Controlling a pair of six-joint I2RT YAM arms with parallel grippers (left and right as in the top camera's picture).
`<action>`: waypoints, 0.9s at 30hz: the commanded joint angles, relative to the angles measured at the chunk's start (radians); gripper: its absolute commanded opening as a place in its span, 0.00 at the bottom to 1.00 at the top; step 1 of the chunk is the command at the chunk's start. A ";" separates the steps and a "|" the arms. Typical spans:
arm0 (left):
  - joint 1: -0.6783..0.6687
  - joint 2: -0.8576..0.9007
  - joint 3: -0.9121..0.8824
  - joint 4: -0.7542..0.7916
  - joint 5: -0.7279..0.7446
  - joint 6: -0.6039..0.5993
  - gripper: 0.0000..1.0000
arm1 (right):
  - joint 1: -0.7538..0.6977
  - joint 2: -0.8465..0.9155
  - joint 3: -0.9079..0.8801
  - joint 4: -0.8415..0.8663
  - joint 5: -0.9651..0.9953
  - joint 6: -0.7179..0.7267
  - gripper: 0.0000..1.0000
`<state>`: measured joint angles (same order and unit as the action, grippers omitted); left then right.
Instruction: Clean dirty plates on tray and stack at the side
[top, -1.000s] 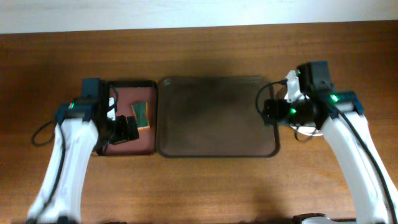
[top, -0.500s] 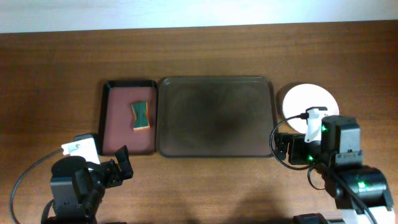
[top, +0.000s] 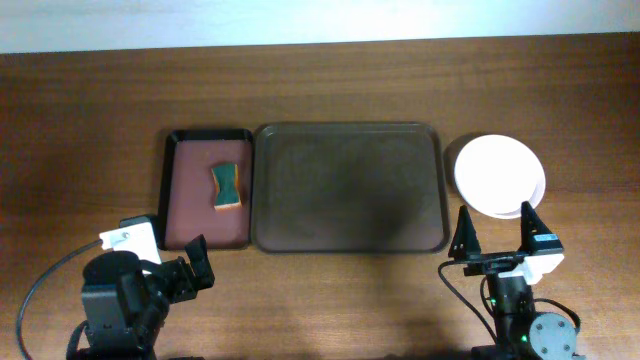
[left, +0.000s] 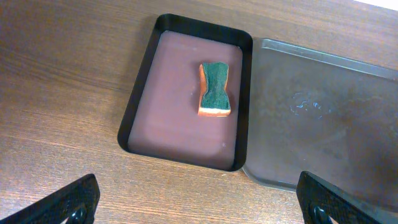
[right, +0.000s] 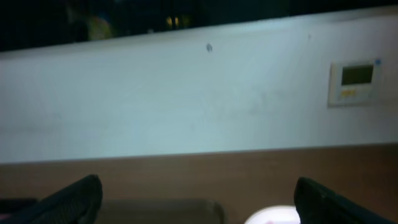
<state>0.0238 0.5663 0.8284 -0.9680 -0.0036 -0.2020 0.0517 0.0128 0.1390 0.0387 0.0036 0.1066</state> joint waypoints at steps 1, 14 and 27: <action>0.003 -0.003 -0.007 0.002 0.000 0.016 0.99 | -0.034 -0.010 -0.136 0.130 0.005 -0.003 0.99; 0.003 -0.003 -0.007 0.002 0.000 0.016 0.99 | -0.041 -0.009 -0.134 -0.114 -0.044 -0.151 0.99; 0.003 -0.272 -0.280 0.196 -0.018 0.016 0.99 | -0.041 -0.009 -0.134 -0.114 -0.044 -0.151 0.99</action>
<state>0.0238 0.4244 0.7097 -0.8703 -0.0120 -0.2020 0.0177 0.0120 0.0109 -0.0723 -0.0269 -0.0380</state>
